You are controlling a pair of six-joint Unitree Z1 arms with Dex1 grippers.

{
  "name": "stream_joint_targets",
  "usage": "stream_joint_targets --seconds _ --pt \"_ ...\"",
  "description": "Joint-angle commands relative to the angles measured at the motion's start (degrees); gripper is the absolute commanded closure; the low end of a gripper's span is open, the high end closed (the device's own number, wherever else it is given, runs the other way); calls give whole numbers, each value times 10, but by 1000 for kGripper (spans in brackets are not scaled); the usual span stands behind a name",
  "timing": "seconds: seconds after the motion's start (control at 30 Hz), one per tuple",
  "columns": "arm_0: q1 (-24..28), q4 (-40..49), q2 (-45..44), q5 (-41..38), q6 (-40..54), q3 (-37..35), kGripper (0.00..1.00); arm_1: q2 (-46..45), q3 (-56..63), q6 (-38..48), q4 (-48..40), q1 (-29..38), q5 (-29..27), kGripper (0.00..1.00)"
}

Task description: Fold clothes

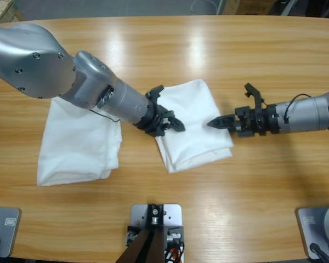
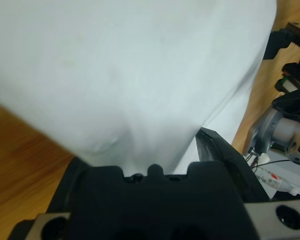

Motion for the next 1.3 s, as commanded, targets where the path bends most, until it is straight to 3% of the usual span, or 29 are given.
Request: stream_joint_targets --seconds 0.03,0.13,0.2,0.33,0.43,0.53,0.63,0.67,0.93,1.1,1.3 --pt "-4 -59 41 -23 -10 32 381 47 18 7 -9 1 13 142" --pt "-2 -95 41 -28 -16 48 386 47 18 7 -11 1 14 189" --pt "0 -95 39 -33 -11 51 386 46 18 7 -12 1 14 312" --pt "4 -94 31 -51 -1 52 391 37 19 9 -12 2 13 844" --pt "8 -89 28 -61 7 51 422 44 17 9 -17 2 40 1000" --pt "10 -99 38 -100 27 37 520 45 17 9 -28 2 58 1000" --pt "10 -96 48 -108 45 34 962 40 18 9 -33 2 66 1000" --pt "10 -97 52 -114 49 30 1000 37 18 8 -35 2 73 1000" --pt "10 -63 47 -101 78 20 1000 15 22 21 -40 10 79 1000" --pt "10 36 -1 -77 140 0 1000 -21 16 65 -40 79 30 1000" --pt "10 69 -59 -49 161 -3 1000 -99 -45 75 90 114 7 1000"
